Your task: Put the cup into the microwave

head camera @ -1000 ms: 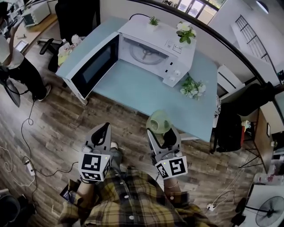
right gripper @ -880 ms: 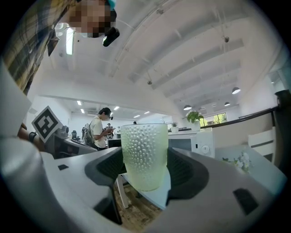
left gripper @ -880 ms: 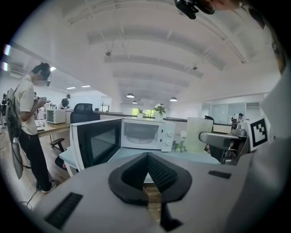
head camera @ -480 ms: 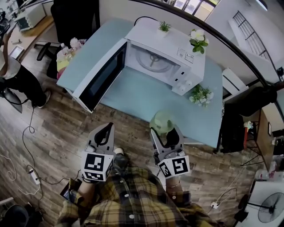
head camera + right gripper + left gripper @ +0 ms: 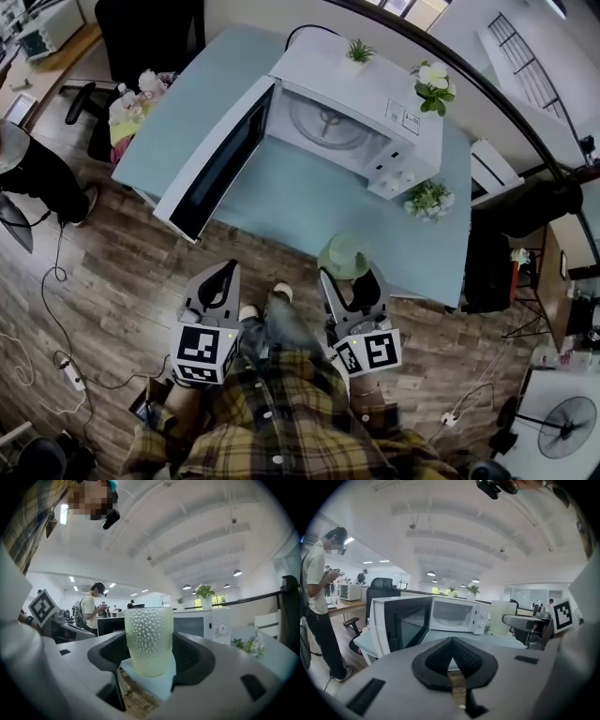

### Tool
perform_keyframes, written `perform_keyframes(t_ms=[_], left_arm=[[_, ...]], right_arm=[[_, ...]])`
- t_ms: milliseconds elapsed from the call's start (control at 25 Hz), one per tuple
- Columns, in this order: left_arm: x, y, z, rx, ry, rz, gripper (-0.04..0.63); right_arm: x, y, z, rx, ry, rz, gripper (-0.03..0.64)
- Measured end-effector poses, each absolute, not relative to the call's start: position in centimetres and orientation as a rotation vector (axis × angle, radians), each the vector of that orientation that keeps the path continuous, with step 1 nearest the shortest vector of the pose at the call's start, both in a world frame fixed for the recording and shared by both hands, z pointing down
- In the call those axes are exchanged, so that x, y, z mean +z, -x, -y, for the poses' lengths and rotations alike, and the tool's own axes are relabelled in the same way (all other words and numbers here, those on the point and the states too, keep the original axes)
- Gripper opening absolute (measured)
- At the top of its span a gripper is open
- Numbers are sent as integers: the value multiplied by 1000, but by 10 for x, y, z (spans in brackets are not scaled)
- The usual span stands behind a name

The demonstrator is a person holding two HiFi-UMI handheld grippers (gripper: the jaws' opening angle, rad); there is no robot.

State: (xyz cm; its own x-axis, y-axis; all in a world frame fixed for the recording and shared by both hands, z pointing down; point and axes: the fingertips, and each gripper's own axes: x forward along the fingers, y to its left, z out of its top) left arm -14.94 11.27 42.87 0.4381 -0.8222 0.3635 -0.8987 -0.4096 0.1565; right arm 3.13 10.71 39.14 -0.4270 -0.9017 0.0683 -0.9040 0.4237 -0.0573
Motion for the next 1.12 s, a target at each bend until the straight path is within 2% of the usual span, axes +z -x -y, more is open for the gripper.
perform_keyframes(t_ms=[520, 1120], left_arm=[[440, 133, -53, 343, -2367, 1447, -11], [407, 97, 67, 313, -2410, 1500, -11]], right_arm=[[406, -45, -49, 161, -1678, 2603, 307], [386, -74, 65, 129, -1658, 2666, 307]])
